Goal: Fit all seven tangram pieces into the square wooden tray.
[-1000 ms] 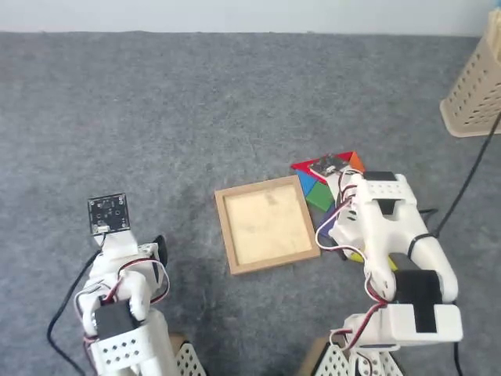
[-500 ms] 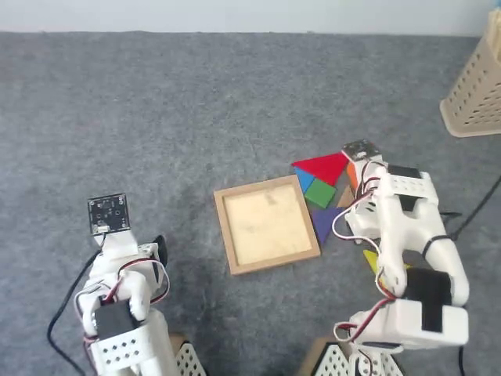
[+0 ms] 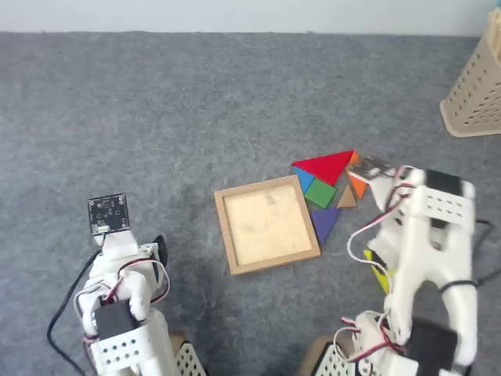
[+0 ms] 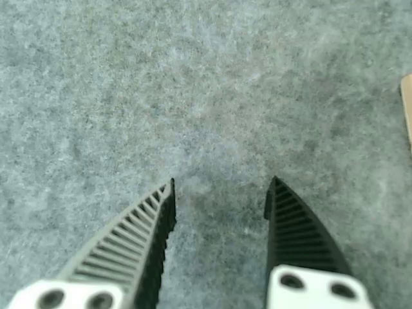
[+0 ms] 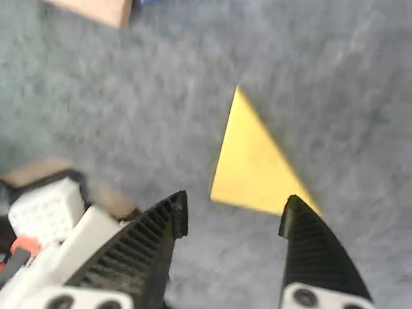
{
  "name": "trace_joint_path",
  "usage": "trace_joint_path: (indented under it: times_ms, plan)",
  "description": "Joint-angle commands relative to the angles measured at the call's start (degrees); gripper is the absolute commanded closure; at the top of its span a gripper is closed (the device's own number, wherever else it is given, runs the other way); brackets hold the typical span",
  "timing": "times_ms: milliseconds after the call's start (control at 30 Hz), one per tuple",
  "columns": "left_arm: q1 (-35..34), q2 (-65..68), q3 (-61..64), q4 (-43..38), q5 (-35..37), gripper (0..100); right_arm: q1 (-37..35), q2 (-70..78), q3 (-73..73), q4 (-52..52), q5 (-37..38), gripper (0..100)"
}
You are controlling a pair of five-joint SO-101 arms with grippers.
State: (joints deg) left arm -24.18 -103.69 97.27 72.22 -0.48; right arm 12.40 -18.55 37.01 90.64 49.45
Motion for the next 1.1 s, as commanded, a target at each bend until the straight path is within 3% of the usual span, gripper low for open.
trace_joint_path:
  times_ms: [0,167,267,333,467,867,1067]
  plan:
    - [0.2,-0.9,-0.7,0.3,-0.3,78,9.0,-2.9,-1.9,5.7,2.1,83.5]
    - [0.2,-0.9,-0.7,0.3,-0.3,78,19.2,-2.9,0.0,2.5,7.1,86.7]
    - [0.2,-0.9,-0.7,0.3,-0.3,78,20.0,-2.9,5.3,1.7,13.7,83.8]
    - [0.2,-0.9,-0.7,0.3,-0.3,78,19.0,-2.9,8.9,-2.2,13.6,83.5]
    - [0.2,-0.9,-0.7,0.3,-0.3,78,13.5,-2.9,14.8,-11.0,6.5,83.5]
    - [0.2,-0.9,-0.7,0.3,-0.3,78,-8.3,-2.9,16.0,-17.5,-19.3,83.3]
    - [0.2,-0.9,-0.7,0.3,-0.3,78,-11.3,-2.8,8.4,-17.5,-24.6,83.3]
